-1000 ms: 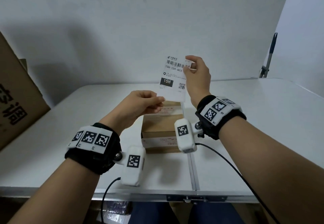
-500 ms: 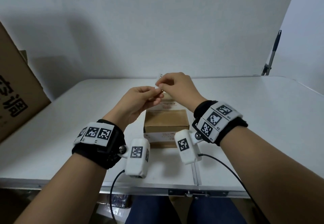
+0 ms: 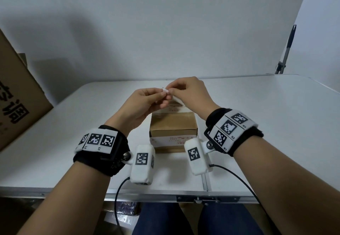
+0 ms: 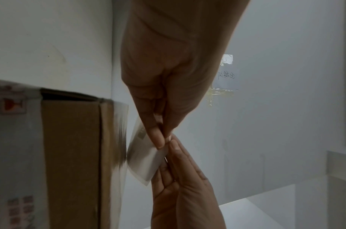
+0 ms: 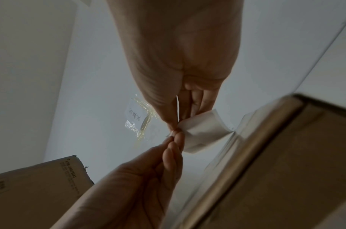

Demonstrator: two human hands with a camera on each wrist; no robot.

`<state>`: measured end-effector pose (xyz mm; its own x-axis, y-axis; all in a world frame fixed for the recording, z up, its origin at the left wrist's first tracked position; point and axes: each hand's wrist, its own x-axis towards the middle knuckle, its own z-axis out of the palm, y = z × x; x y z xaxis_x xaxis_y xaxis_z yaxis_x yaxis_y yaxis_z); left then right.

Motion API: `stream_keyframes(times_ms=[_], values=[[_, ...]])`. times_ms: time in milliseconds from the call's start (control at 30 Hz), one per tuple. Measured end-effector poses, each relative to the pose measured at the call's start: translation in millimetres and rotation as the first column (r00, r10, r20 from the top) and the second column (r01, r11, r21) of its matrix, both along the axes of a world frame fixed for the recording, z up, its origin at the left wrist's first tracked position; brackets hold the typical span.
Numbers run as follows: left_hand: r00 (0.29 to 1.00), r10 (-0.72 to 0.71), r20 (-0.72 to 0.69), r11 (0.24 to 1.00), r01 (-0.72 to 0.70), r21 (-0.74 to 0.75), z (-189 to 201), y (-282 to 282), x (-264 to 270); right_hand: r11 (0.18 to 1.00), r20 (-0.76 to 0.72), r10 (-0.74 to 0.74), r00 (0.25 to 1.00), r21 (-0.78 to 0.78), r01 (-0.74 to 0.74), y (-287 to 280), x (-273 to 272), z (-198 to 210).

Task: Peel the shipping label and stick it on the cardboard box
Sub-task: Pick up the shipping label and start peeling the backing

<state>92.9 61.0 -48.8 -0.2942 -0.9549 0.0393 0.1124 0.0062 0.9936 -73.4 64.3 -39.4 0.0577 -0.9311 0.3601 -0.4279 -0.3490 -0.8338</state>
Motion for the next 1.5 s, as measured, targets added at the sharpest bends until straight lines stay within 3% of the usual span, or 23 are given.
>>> stream_keyframes(times_ms=[300, 600, 800, 966, 1166, 1366, 1500], values=[[0.984, 0.071, 0.163, 0.989, -0.049, -0.136, 4.2, 1.5, -2.8, 0.998, 0.000, 0.033, 0.999, 0.058, -0.033, -0.3, -1.2, 5.6], [0.962, 0.056, 0.266, 0.991, -0.021, -0.132, 14.0, 3.3, -4.5, 0.995, 0.066, 0.019, 0.998, 0.093, -0.025, -3.4, -2.9, 6.7], [0.973, 0.012, 0.232, 0.997, 0.005, -0.074, 15.0, 5.2, -1.8, 0.996, 0.026, -0.010, 1.000, 0.091, 0.008, -3.6, -2.2, 4.3], [0.977, 0.030, 0.212, 1.000, -0.028, -0.013, 11.2, 6.1, 0.0, 0.986, 0.138, -0.052, 0.989, 0.161, 0.029, -8.8, -6.2, -2.8], [0.988, 0.147, -0.044, 0.984, -0.142, 0.104, 14.2, 2.1, -10.9, 0.988, 0.237, -0.079, 0.968, 0.146, 0.045, -5.6, 1.8, -1.6], [0.983, 0.157, 0.093, 0.986, -0.160, 0.035, 14.7, -1.0, -20.8, 0.993, 0.215, -0.091, 0.972, 0.096, 0.071, -4.9, 3.9, -0.4], [0.992, 0.123, -0.006, 0.990, -0.122, 0.065, 7.8, -4.3, -18.4, 0.987, 0.271, -0.098, 0.958, 0.151, 0.058, -6.7, 1.1, -2.5]])
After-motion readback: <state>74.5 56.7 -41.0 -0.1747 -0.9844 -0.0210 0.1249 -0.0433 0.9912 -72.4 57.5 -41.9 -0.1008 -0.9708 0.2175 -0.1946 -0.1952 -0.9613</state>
